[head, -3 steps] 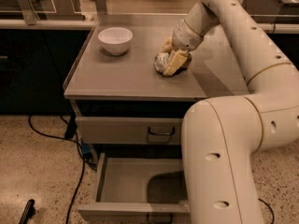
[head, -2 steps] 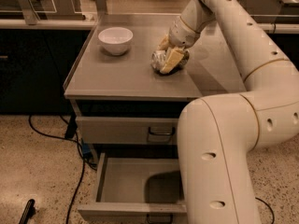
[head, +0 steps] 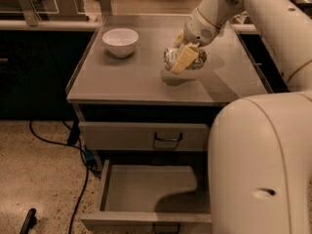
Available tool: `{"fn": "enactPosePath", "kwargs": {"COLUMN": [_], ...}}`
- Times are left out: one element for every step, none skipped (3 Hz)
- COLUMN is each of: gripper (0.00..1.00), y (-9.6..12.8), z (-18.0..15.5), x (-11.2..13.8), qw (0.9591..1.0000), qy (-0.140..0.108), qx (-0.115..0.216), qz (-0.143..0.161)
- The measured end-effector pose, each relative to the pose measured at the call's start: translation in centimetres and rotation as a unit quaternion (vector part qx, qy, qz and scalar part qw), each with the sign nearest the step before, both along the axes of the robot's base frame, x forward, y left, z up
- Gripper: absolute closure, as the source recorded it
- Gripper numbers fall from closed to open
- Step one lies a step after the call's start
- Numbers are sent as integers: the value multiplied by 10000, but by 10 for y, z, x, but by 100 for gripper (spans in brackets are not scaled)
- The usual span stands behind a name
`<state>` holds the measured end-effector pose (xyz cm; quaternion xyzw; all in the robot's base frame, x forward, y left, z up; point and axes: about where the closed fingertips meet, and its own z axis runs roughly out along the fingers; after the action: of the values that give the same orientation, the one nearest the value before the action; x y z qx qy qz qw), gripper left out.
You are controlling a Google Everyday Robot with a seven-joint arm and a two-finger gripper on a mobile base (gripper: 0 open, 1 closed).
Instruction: Place 7up can into middle drawer
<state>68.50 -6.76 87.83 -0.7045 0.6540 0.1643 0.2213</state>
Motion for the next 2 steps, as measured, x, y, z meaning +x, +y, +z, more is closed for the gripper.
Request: {"fn": "enactPosePath", "kwargs": {"gripper": [100,100], "y": [-8,-22], "z": [45,96], "x": [-30,-75], "qw": [9970,9858], "qy": [-347,-970], "qx": [304,682], "qz": [-616,-1188]}}
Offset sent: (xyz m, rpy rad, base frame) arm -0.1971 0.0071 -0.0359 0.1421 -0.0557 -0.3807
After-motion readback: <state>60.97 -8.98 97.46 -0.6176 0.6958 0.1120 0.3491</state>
